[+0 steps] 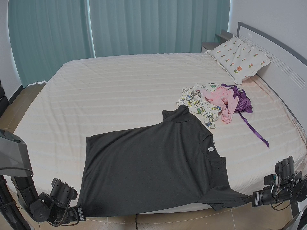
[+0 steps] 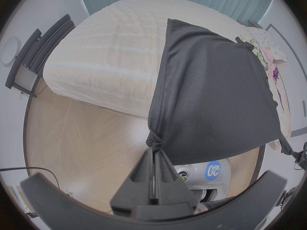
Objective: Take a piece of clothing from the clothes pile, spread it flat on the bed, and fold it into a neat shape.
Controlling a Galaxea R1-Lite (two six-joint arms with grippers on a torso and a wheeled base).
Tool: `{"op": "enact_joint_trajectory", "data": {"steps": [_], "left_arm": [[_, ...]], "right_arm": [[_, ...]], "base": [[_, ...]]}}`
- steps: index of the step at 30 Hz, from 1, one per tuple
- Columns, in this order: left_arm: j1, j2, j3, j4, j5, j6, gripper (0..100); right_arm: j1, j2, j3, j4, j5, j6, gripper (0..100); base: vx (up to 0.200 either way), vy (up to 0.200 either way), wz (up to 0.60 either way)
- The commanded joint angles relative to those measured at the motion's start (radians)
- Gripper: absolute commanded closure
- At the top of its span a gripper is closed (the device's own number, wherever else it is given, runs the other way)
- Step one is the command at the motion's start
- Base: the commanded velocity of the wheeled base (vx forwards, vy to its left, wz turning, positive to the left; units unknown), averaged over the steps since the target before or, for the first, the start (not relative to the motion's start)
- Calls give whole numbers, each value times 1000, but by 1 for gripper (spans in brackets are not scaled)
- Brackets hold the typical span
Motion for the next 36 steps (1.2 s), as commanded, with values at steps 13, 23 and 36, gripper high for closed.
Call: {"op": "enact_joint_trajectory", "data": {"steps": [13, 23, 36], "left_arm": [[72, -122, -99, -52, 0, -15, 100], [92, -117, -219, -47, 5, -40, 100], [151, -54, -331, -47, 6, -40, 100]], "right_arm": [[-3, -50, -215, 20, 28, 104, 100], [2, -7, -352, 27, 42, 93, 100], [36, 129, -499, 29, 31, 83, 100]], "base": [[0, 0, 0], [0, 0, 0], [0, 0, 0]]}}
